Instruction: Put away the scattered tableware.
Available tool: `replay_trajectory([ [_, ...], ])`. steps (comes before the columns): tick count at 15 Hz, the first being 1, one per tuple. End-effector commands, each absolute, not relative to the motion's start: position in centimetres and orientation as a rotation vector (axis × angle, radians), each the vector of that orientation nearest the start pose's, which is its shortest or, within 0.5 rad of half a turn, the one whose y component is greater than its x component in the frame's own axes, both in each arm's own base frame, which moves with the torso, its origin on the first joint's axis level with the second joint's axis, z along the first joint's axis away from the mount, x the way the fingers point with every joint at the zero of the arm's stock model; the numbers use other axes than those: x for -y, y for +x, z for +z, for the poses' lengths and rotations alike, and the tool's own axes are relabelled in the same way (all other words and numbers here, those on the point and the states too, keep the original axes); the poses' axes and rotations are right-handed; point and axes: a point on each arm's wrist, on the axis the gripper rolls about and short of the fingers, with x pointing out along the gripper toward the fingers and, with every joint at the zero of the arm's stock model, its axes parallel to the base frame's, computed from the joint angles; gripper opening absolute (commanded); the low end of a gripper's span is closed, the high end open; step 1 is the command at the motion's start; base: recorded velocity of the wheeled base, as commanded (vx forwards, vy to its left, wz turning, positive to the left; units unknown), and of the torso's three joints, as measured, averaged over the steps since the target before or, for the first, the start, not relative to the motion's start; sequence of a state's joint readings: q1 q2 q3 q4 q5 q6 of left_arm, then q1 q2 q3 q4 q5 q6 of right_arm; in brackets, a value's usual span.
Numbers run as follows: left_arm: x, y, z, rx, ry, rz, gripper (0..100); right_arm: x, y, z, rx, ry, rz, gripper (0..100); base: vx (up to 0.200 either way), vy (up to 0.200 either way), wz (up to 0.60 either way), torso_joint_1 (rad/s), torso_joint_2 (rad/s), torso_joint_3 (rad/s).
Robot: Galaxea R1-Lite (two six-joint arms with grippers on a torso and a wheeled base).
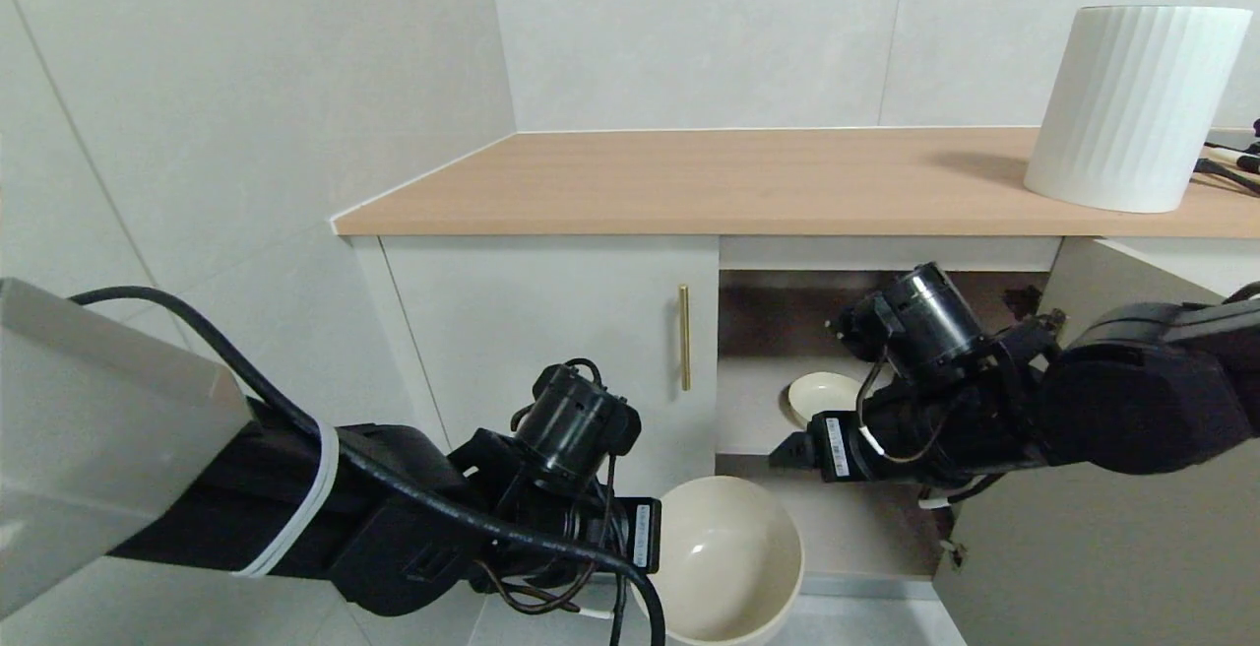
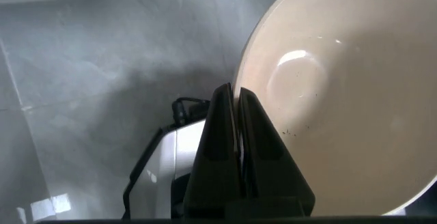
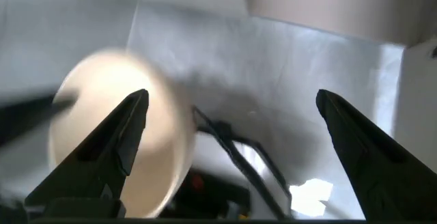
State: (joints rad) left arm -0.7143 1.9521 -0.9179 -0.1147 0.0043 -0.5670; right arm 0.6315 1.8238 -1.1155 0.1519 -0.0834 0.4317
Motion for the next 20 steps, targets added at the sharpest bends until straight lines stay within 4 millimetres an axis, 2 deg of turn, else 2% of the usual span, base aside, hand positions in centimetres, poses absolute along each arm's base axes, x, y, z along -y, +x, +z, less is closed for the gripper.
replay_trajectory([
  [1, 21.8, 24.7, 8.1, -1.036, -0.171, -0.386, 0, -19.1, 23.9, 16.6, -0.887, 0.058, 0.388, 100, 0.000, 0.000, 0.00, 0.000, 0.00, 0.000],
  [3, 21.8, 24.7, 8.1, -1.034, -0.172, -0.386, 0, -19.8, 23.3, 15.7, -0.914, 0.008, 0.416, 100, 0.000, 0.000, 0.00, 0.000, 0.00, 0.000],
  [8, 22.1, 24.5, 7.7, -1.044, -0.157, -0.390, 0, -21.5, 23.8, 11.7, -1.045, -0.094, 0.401, 100, 0.000, 0.000, 0.00, 0.000, 0.00, 0.000],
  [14, 22.1, 24.4, 7.8, -1.042, -0.159, -0.388, 0, -22.2, 24.5, 10.4, -1.069, -0.099, 0.389, 100, 0.000, 0.000, 0.00, 0.000, 0.00, 0.000],
  [15, 22.1, 24.5, 7.7, -1.044, -0.159, -0.389, 0, -22.2, 24.5, 10.5, -1.066, -0.094, 0.389, 0, 0.000, 0.000, 0.00, 0.000, 0.00, 0.000],
  [20, 22.2, 24.5, 7.6, -1.047, -0.156, -0.386, 0, -22.2, 24.2, 10.8, -1.059, -0.095, 0.398, 0, 0.000, 0.000, 0.00, 0.000, 0.00, 0.000],
])
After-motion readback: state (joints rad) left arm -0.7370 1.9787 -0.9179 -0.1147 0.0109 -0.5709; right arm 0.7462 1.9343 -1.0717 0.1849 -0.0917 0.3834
